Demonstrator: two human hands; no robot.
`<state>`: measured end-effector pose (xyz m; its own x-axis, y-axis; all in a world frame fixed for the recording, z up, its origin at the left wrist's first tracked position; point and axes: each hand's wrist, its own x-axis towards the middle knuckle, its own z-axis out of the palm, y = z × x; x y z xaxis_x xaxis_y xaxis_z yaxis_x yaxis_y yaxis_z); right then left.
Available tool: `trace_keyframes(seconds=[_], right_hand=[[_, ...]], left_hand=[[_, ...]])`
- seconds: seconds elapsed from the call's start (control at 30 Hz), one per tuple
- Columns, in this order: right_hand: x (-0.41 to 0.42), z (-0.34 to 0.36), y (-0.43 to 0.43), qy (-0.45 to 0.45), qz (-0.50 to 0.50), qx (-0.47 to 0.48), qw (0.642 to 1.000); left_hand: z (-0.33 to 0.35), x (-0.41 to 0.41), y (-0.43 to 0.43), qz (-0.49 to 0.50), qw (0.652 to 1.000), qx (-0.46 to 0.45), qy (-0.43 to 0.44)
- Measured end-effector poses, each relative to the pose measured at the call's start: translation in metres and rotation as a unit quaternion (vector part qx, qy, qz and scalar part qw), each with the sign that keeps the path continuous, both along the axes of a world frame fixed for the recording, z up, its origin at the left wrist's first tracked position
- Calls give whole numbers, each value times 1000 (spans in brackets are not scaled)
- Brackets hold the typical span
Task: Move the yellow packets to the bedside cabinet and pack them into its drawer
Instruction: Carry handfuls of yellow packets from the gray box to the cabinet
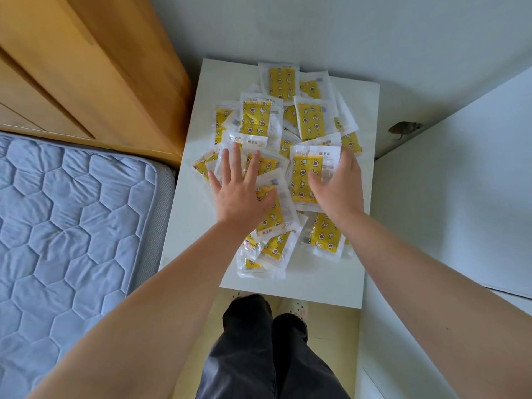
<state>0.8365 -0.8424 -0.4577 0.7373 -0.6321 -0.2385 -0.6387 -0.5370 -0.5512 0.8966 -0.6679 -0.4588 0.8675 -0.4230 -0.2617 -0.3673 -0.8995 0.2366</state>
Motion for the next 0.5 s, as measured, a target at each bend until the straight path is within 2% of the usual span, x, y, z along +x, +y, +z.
trace_keyframes(seconds=[0.17,0.37,0.5], right_hand=[[-15,3,5,-1,47,-48,998],[-37,9,19,-17,39,-73,996],[-53,14,39,-19,81,-56,995]], left_hand=[[2,-9,3,-6,1000,26,0],[15,-27,11,-6,1000,30,-7],[23,-47,31,-20,999,38,-13]])
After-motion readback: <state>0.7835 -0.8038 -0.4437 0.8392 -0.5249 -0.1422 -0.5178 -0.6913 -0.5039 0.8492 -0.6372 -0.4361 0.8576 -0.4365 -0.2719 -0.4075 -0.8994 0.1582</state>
